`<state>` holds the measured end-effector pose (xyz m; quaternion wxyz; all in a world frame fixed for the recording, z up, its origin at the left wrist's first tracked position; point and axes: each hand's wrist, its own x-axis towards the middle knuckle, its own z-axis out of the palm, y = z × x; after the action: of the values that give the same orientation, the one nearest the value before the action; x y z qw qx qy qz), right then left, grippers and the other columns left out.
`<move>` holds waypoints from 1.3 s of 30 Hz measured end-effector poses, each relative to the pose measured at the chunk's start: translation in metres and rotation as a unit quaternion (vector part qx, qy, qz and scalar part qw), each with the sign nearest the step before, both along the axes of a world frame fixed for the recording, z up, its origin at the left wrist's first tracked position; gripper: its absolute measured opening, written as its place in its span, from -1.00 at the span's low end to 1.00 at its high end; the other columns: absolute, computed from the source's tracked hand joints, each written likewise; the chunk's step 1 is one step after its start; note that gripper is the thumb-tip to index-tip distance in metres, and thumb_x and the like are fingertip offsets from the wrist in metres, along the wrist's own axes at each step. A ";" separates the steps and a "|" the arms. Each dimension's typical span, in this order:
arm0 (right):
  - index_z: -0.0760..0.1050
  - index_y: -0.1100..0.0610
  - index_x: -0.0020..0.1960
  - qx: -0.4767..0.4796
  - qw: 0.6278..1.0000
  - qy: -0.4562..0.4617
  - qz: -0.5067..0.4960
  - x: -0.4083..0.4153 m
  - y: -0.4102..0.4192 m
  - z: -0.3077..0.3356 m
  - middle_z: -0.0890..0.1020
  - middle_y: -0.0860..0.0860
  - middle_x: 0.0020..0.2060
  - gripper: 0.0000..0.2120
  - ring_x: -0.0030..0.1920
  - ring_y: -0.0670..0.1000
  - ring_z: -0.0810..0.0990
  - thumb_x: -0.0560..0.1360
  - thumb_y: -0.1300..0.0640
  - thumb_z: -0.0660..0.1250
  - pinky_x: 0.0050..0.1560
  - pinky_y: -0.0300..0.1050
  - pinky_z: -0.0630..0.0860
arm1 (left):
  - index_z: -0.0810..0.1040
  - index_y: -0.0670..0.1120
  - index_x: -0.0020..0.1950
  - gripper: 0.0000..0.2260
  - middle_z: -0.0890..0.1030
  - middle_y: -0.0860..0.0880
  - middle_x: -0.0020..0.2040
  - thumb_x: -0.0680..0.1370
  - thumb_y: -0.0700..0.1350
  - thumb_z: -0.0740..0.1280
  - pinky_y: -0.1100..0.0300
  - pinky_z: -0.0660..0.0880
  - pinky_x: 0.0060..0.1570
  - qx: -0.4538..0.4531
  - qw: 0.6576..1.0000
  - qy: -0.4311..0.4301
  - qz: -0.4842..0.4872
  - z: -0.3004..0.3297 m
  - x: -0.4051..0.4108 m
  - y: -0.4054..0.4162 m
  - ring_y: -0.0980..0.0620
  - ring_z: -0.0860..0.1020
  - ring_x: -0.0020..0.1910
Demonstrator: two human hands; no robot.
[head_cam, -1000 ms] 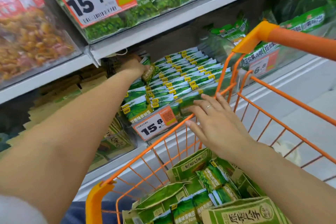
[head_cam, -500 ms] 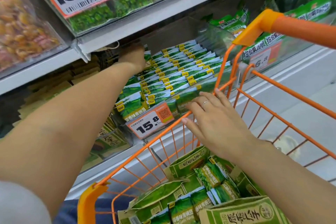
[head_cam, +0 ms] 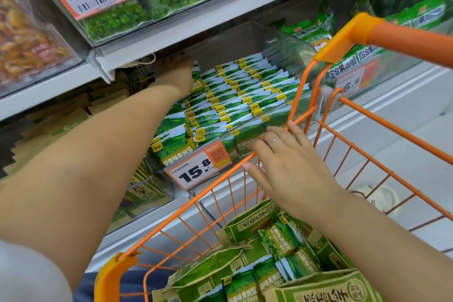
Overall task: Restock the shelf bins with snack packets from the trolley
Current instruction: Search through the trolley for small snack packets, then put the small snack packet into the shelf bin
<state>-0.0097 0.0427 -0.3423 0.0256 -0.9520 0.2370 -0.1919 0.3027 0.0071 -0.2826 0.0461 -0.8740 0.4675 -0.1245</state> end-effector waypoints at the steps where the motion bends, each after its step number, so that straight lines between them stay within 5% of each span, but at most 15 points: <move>1: 0.57 0.13 0.09 -0.002 1.000 -0.001 0.000 0.000 0.000 0.000 0.62 0.07 -0.01 -0.50 0.19 0.16 0.54 0.58 -0.14 -0.03 0.35 0.22 0.31 | 0.37 -0.15 0.37 -0.63 0.37 -0.26 0.33 0.57 -0.18 0.28 -0.09 0.35 0.26 -0.018 1.000 -0.018 0.006 -0.001 -0.001 0.000 -0.28 0.36 0.31; 7: 0.57 0.13 0.09 -0.003 1.000 0.009 0.005 0.001 -0.002 -0.002 0.62 0.08 0.00 -0.50 0.19 0.16 0.53 0.58 -0.15 -0.04 0.36 0.19 0.23 | 0.45 -0.13 0.21 -0.72 0.53 -0.20 0.12 0.51 -0.25 0.34 0.08 0.37 -0.15 -0.029 0.999 0.032 0.006 0.000 -0.004 0.004 -0.20 0.51 0.06; 16: 0.59 0.11 0.07 -0.001 0.999 -0.032 0.022 0.000 -0.005 0.003 0.61 0.05 0.01 -0.50 0.18 0.15 0.54 0.56 -0.15 -0.02 0.33 0.13 0.32 | 0.29 -0.08 0.45 -0.50 0.44 -0.14 0.33 0.53 -0.13 0.33 0.02 0.47 0.06 -0.086 0.986 0.133 0.046 0.022 -0.040 0.022 -0.17 0.47 0.23; 20: 0.57 0.10 -0.12 0.027 0.996 -0.089 0.011 -0.007 -0.002 0.033 0.56 0.02 -0.29 -0.58 -0.20 0.15 0.55 0.60 -0.13 0.06 -0.27 -0.09 0.30 | 0.45 -0.05 0.34 -0.62 0.48 -0.07 0.31 0.53 -0.03 0.32 0.13 0.29 0.25 -0.137 0.975 0.131 -0.116 0.035 -0.108 0.074 -0.08 0.38 0.34; 24: 0.50 0.08 -0.16 0.102 0.991 0.087 0.019 -0.020 -0.004 0.040 0.61 0.05 -0.26 -0.65 -0.16 0.15 0.57 0.60 -0.13 0.11 -0.30 -0.08 0.30 | 0.57 0.01 0.10 -0.83 0.62 0.14 -0.01 0.53 -0.04 0.29 0.33 0.39 0.01 -0.193 0.922 0.261 -0.213 0.023 -0.181 0.168 0.22 0.53 0.01; 26: 0.50 0.10 -0.18 0.125 0.968 0.216 0.032 -0.021 -0.003 0.030 0.62 0.07 -0.20 -0.67 -0.10 0.14 0.57 0.59 -0.10 0.17 -0.21 -0.10 0.40 | 0.58 0.06 0.01 -0.88 0.62 0.18 -0.15 0.53 -0.01 0.28 0.31 0.46 -0.09 -0.074 0.922 0.320 -0.203 0.003 -0.202 0.200 0.27 0.55 -0.14; 28: 0.41 0.12 -0.28 0.167 0.934 0.313 0.043 -0.019 0.001 0.019 0.55 0.06 -0.28 -0.66 -0.16 0.12 0.52 0.58 -0.07 0.22 -0.14 -0.07 0.46 | 0.58 0.07 0.09 -0.85 0.64 0.15 -0.06 0.57 0.00 0.26 0.19 0.51 -0.02 0.109 0.923 0.311 -0.197 -0.026 -0.211 0.215 0.21 0.57 -0.07; 32: 0.59 0.24 -0.08 0.216 0.906 0.359 0.049 -0.017 0.005 0.009 0.63 0.16 -0.16 -0.62 -0.13 0.13 0.58 0.58 -0.08 0.23 -0.12 -0.04 0.48 | 0.37 -0.13 0.36 -0.69 0.53 -0.15 0.16 0.61 -0.15 0.18 -0.06 0.53 -0.01 0.386 0.838 0.309 -0.230 -0.084 -0.230 0.212 -0.15 0.52 0.05; 36: 0.59 0.14 0.03 0.226 0.915 0.332 0.033 -0.018 0.001 0.009 0.63 0.10 -0.05 -0.63 -0.03 0.09 0.57 0.58 -0.14 0.20 0.00 -0.03 0.52 | -0.04 -0.23 0.56 -0.38 0.16 -0.30 0.49 0.58 -0.29 0.19 -0.03 0.51 0.04 0.494 0.803 0.212 -0.259 -0.111 -0.250 0.192 -0.26 0.35 0.33; 37: 0.57 0.12 0.05 0.227 0.916 0.328 0.032 -0.019 0.000 0.010 0.62 0.08 -0.03 -0.66 -0.02 0.08 0.56 0.59 -0.13 0.19 0.03 -0.02 0.51 | -0.04 -0.22 0.57 -0.37 0.18 -0.31 0.48 0.58 -0.29 0.21 -0.03 0.51 0.04 0.487 0.811 0.190 -0.264 -0.114 -0.251 0.190 -0.26 0.37 0.31; 39: 0.53 0.09 0.09 0.225 0.918 0.326 0.032 -0.020 -0.002 0.010 0.60 0.06 0.00 -0.69 0.01 0.07 0.54 0.59 -0.13 0.19 0.05 -0.04 0.49 | 0.05 -0.22 0.54 -0.41 0.41 -0.30 0.29 0.56 -0.31 0.23 0.03 0.48 -0.32 0.460 0.829 0.178 -0.265 -0.121 -0.248 0.189 -0.19 0.50 -0.05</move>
<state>-0.0299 0.0410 -0.3322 0.1669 -0.9380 0.2386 0.1881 0.0543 0.1965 -0.4039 0.3240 -0.6013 0.6845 0.2547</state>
